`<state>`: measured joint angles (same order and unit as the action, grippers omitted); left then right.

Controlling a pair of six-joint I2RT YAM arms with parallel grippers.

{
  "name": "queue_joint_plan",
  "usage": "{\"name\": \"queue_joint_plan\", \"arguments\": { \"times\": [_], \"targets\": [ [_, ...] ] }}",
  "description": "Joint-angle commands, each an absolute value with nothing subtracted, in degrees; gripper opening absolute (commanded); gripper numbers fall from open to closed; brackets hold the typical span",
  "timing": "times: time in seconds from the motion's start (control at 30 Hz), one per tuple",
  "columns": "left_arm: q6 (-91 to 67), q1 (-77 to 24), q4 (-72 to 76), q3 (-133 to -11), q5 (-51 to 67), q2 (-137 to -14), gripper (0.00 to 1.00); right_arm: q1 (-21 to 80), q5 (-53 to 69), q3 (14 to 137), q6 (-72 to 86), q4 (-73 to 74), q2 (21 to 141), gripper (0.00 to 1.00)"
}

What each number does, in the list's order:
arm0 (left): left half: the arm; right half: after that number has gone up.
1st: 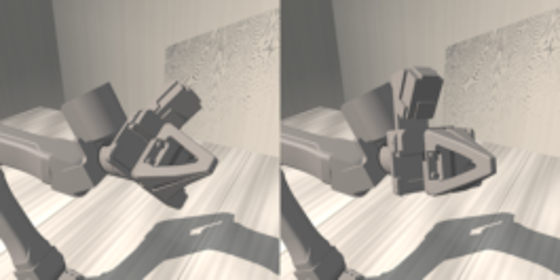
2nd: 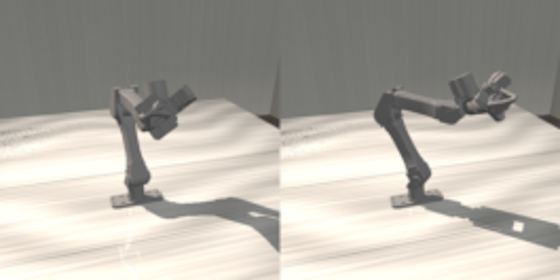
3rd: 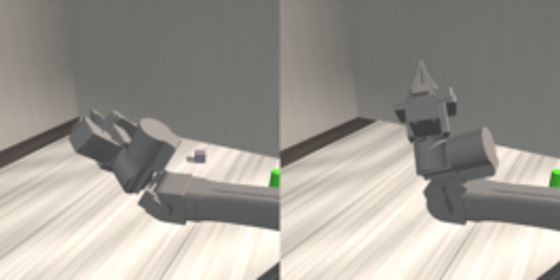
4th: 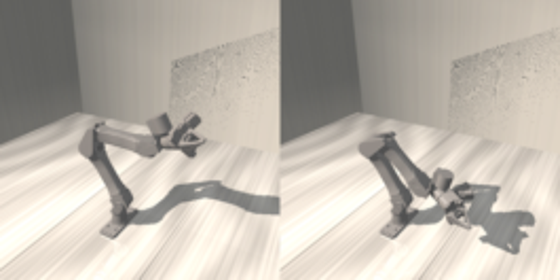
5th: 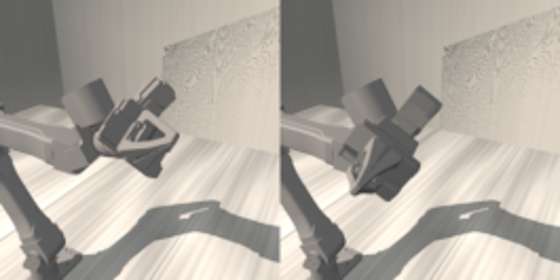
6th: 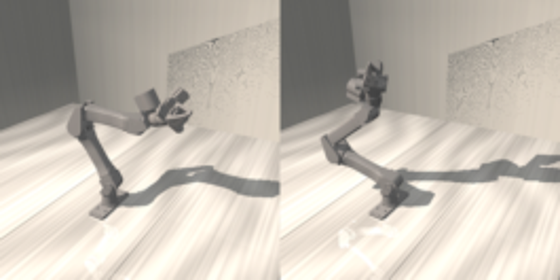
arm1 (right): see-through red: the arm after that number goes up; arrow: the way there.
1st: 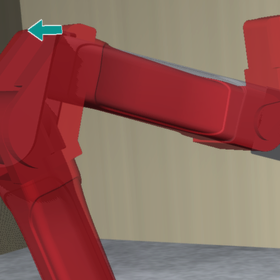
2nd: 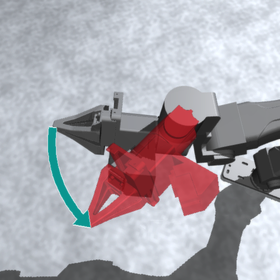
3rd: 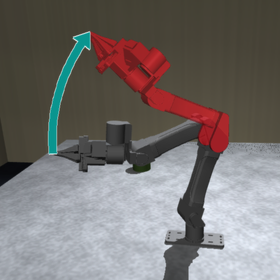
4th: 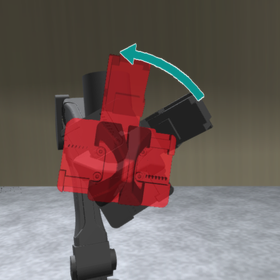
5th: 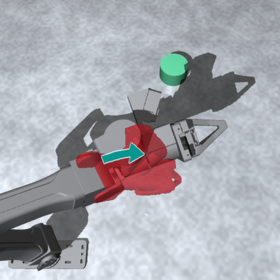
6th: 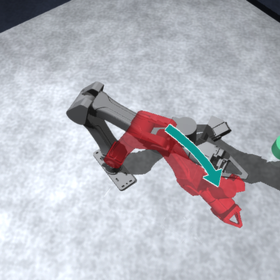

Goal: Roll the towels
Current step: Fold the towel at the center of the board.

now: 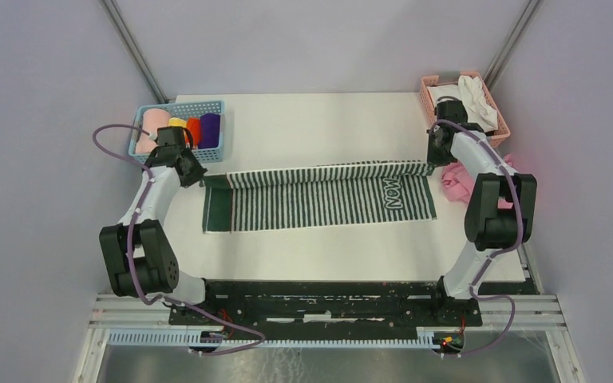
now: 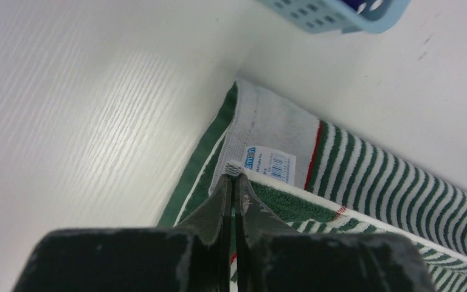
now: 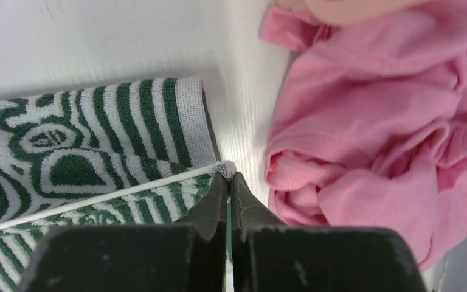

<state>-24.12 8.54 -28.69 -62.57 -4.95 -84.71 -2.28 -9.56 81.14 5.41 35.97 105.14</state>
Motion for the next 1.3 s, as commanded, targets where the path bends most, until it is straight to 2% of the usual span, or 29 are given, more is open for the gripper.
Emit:
{"name": "queue_joint_plan", "arguments": {
  "times": [0.0,0.2,0.37,0.57,0.73,0.8,0.9,1.0,1.07,1.17,1.27],
  "targets": [
    [-27.9,9.2,-31.4,-58.8,-13.8,-79.7,0.03,-3.1,-18.3,76.6,10.6,33.9,97.9,0.00],
    [-30.2,9.3,-31.4,-54.0,-14.8,-72.5,0.03,-3.2,-23.8,66.6,16.5,31.0,89.7,0.01],
    [-34.7,9.5,-30.8,-48.8,-14.4,-68.0,0.03,-3.2,-23.3,60.6,21.5,28.3,84.6,0.00],
    [-43.4,9.5,-26.0,-39.1,-10.8,-66.3,0.03,-3.2,-24.3,54.7,27.0,24.6,83.1,0.01],
    [-49.3,9.5,-24.3,-34.9,-12.4,-66.5,0.03,-3.3,-23.4,50.8,28.4,21.3,83.7,0.03],
    [-50.8,9.4,-23.5,-33.6,-12.8,-66.0,0.03,-3.3,-23.7,49.9,29.3,21.0,83.7,0.07],
    [-51.7,9.5,-22.9,-32.6,-13.3,-65.8,0.05,-3.3,-24.4,49.7,30.5,21.6,83.1,0.30],
    [-51.9,9.4,-23.4,-32.7,-12.6,-65.2,0.13,-3.3,-23.9,48.9,31.5,22.5,80.9,0.37],
    [-51.9,9.5,-23.7,-33.0,-11.7,-64.1,0.23,-3.3,-23.7,48.4,33.0,23.7,78.1,0.43],
    [-51.8,9.4,-25.0,-33.2,-11.4,-60.8,0.43,-3.3,-20.6,46.3,34.0,23.9,71.8,0.47],
    [-51.5,9.4,-27.5,-33.3,-13.3,-57.0,0.54,-3.3,-16.9,43.9,33.8,23.9,66.5,0.52]
  ]
}}
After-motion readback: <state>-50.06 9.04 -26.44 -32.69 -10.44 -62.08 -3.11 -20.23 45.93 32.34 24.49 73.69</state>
